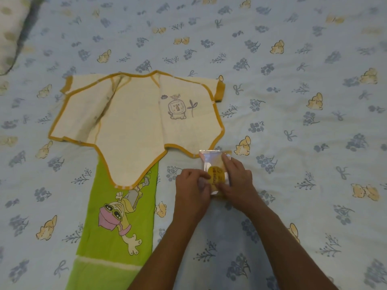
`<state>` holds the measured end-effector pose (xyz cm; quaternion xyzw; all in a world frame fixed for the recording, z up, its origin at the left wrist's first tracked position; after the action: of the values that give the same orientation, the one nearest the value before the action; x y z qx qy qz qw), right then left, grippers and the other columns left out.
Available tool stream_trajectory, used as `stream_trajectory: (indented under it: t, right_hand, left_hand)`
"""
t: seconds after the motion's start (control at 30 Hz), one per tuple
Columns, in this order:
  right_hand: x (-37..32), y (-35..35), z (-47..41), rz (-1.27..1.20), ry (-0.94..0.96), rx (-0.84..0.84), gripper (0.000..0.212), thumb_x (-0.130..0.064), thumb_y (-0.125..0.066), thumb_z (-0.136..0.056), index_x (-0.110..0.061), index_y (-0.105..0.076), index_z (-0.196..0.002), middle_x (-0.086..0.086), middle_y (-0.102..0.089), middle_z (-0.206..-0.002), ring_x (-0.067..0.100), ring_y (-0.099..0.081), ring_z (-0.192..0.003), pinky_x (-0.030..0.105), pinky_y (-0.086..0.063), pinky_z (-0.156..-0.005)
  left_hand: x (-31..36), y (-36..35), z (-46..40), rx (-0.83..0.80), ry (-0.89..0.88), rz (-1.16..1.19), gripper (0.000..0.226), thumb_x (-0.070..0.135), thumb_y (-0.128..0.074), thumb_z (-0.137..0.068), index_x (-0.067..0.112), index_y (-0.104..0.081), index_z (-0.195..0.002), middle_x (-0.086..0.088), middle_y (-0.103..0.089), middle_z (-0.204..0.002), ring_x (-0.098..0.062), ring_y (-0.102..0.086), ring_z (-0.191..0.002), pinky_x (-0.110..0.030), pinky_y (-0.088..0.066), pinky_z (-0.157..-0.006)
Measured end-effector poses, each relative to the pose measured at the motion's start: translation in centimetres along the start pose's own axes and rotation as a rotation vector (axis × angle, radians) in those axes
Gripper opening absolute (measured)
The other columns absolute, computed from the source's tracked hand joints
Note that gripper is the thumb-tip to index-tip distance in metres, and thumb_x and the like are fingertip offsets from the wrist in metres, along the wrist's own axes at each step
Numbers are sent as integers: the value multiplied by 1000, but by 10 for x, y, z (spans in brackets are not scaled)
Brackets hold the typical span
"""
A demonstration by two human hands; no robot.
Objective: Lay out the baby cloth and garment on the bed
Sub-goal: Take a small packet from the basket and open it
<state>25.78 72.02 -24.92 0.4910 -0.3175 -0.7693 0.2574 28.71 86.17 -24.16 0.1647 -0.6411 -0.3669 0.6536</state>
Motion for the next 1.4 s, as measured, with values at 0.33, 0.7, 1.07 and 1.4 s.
stream_trajectory:
  t: [0.33,0.7,1.07,1.4]
  right_hand:
    - [1,1,2,-193,-39,26,67,-7,-59,-88,-8,-33,-149,10,-33,-156,24,-30,-144,41,-26,-114]
    - [-1,-10,1,-107,-52,19,71,-24,-60,-91,-8,-25,-151,8,-25,-159,21,-24,-145,30,-22,-107]
    - [-5,-6,12,-213,-63,45,74,-15,-65,-86,-11,-28,-150,7,-33,-155,23,-31,-142,40,-27,-112]
    - [-32,44,34,-344,-183,-28,64,-47,-47,-93,-9,-40,-144,13,-44,-147,27,-40,-137,37,-29,-115]
  left_hand:
    - [6,0,-12,76,-213,-61,12,13,-75,-79,19,-76,-90,-2,-58,-98,-14,-44,-95,-5,-32,-79]
    - [-8,0,22,47,-162,-4,13,20,-71,-86,13,-77,-95,0,-69,-99,-13,-58,-97,-28,-48,-85]
    - [2,-3,9,-44,-23,-73,28,24,-71,-77,21,-69,-105,2,-67,-94,-14,-54,-92,-7,-29,-77]
    - [24,38,24,-19,47,-48,25,23,-67,-83,21,-69,-108,6,-66,-105,-14,-55,-103,-25,-42,-90]
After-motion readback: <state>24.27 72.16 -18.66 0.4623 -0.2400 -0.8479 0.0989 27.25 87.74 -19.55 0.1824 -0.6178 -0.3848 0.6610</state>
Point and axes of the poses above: each hand's wrist, its own z-axis away from the middle knuckle, its own y-axis out of the back of the hand, x = y × z, the point moved 1 cm from there along -z, towards the middle knuckle
